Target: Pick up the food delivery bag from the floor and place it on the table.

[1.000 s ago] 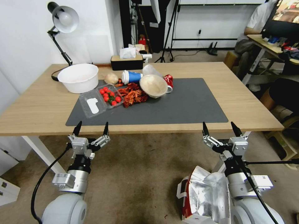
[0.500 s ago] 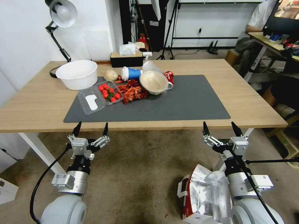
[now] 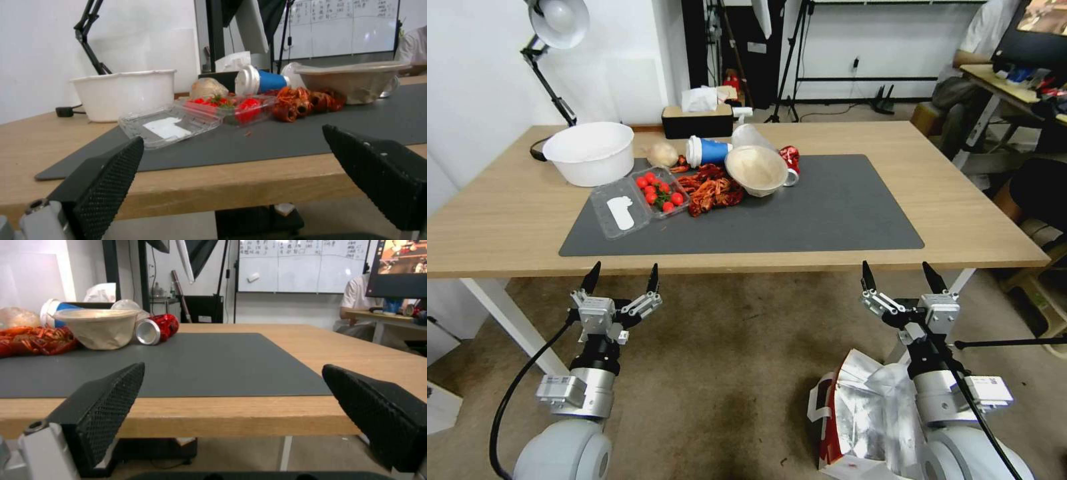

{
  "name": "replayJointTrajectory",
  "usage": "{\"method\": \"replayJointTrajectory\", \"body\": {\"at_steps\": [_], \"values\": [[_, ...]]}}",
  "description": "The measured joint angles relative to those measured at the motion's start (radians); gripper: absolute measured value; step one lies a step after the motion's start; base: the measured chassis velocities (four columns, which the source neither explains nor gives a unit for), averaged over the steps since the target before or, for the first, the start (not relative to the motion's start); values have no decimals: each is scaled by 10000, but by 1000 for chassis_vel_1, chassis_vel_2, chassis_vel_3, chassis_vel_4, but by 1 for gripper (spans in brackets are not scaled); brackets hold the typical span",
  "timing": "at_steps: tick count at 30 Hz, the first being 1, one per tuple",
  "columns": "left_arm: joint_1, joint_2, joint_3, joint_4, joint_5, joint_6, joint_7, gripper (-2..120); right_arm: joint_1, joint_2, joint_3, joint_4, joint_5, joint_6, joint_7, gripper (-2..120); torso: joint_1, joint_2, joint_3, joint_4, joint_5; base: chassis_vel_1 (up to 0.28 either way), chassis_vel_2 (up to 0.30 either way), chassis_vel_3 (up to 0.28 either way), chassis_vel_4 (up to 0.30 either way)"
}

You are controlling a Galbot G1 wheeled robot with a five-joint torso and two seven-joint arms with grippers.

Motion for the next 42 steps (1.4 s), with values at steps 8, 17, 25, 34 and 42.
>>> {"method": "replayJointTrajectory", "body": {"at_steps": [8, 17, 25, 34, 42], "values": [[-1, 12, -17, -2, 1, -6, -7, 100, 17, 23, 3, 27, 0, 6, -20, 100, -139, -343, -202, 0, 0, 0, 0, 0, 0], [3, 6, -35, -2, -1, -14, -14, 100, 49, 20, 20, 27, 15, 6, -56, 100, -306, -748, -442, 0, -1, 0, 0, 0, 0], [22, -29, -18, 25, 17, -50, -14, 100, 43, 25, 31, 22, 50, 13, -58, 100, -445, -1088, -645, 0, 0, 0, 0, 0, 0], [-22, -27, -11, 41, 17, -50, -16, 100, 73, -22, 70, 26, 130, -19, -93, 100, -585, -1447, -863, 0, 0, 0, 0, 0, 0], [-53, -17, -5, 109, 17, -41, -10, 100, 93, -9, 73, -12, 141, -27, -132, 100, -717, -1772, -1054, 0, 0, 0, 0, 0, 0]]}}
